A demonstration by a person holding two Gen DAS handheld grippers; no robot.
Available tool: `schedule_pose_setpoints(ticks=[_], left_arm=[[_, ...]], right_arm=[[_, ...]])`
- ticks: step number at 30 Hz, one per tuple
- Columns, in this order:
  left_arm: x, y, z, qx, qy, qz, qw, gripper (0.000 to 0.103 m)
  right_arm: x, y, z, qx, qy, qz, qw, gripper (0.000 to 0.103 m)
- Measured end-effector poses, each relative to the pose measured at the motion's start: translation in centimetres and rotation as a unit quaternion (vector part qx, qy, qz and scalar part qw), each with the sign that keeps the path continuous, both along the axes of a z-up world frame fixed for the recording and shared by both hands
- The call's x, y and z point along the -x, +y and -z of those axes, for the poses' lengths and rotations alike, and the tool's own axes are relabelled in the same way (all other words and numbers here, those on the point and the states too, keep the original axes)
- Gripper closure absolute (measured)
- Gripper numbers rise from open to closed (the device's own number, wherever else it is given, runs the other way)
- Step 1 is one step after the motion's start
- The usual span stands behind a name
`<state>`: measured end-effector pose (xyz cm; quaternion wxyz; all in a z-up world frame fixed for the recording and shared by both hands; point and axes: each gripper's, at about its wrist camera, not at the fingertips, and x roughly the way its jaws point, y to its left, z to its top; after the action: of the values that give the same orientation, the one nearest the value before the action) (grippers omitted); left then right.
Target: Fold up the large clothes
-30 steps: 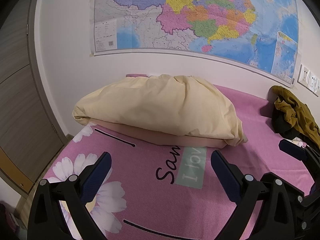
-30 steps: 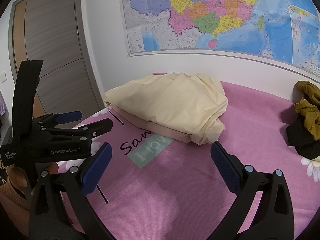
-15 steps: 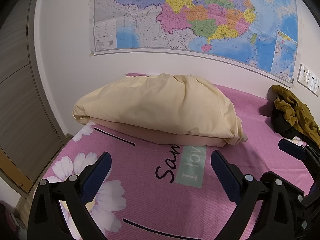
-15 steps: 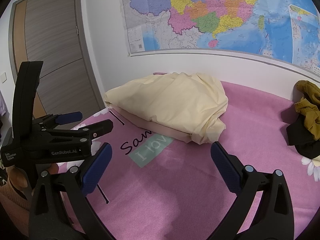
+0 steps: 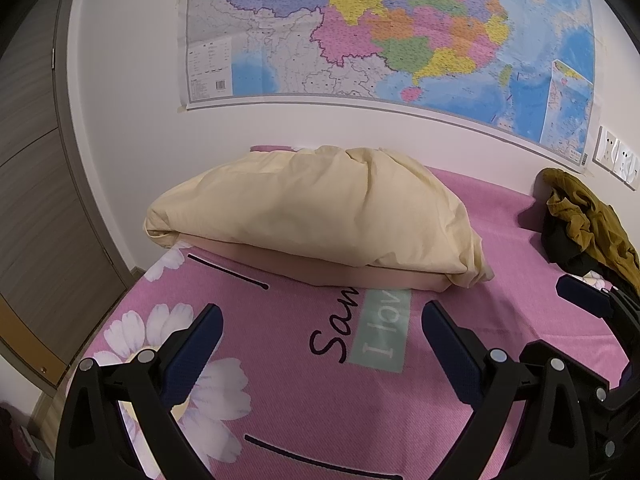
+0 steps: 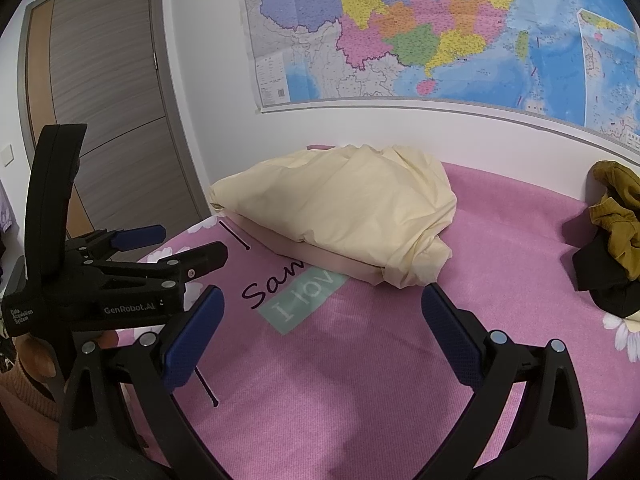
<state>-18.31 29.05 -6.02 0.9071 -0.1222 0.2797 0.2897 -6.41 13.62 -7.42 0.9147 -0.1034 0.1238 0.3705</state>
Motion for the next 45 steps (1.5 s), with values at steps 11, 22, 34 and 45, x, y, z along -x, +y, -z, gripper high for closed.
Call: schedule_pose_setpoints(ticks=[11, 22, 34, 45], left_arm=[[0.2, -0.1, 0.0, 0.000, 0.000, 0.001, 1.0000, 0.007], [0.2, -0.2, -0.1, -0.002, -0.001, 0.005, 1.0000, 0.007], [0.2, -0.8, -0.5, -0.010, -0.002, 0.007, 0.9999, 0.007], [0.1, -1.3, -0.3, -0.013, 0.000, 0.010, 0.9999, 0.007]], right_arm=[[0.0, -0.1, 0.0, -0.002, -0.001, 0.000, 1.000, 0.006], [0.4, -0.2, -0.3, -0.004, -0.005, -0.001, 1.000, 0.006], [0.7, -0.4, -0.4, -0.004, -0.008, -0.002, 1.000, 0.006], [0.9, -0.8, -0.4, -0.008, -0.005, 0.000, 1.000, 0.006]])
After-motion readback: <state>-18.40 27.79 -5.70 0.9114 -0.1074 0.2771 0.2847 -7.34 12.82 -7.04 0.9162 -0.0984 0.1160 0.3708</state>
